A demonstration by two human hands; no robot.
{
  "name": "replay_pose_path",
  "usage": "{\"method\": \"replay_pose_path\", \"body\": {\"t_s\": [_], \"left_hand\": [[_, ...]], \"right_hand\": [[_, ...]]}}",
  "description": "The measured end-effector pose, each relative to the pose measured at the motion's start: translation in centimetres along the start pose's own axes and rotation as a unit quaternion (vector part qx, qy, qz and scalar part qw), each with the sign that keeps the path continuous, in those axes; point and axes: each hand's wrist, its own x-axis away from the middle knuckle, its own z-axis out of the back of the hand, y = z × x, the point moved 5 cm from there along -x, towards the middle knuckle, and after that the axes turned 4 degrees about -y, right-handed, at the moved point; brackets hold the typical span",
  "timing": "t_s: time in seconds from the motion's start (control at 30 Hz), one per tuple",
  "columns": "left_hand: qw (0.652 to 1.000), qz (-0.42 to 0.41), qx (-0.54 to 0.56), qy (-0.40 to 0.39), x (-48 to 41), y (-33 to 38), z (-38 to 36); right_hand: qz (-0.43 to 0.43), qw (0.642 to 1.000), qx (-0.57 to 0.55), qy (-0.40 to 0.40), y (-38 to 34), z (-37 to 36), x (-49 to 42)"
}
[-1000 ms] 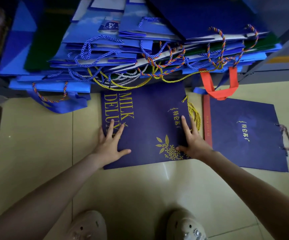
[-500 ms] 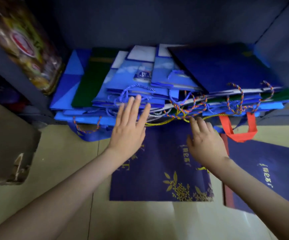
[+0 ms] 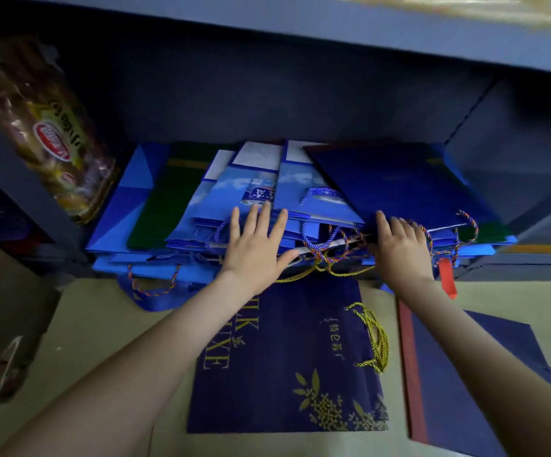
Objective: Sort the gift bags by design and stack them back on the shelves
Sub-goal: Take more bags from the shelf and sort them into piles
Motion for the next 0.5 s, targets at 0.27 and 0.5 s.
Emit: {"method": "replay_pose_path", "body": {"t_s": [0.27, 0.5], "left_hand": [[0.963, -0.126, -0.024, 0.239, 1.0, 5.2, 2.8], [0.96, -0.201, -0.148, 0.126, 2.3, 6.4, 1.0]], "right_hand": [[0.17, 0.965, -0.058, 0.193, 2.4, 3.8, 6.9], [0.26, 0.963, -0.065, 0.036, 3.0, -1.2, 11.8]]}}
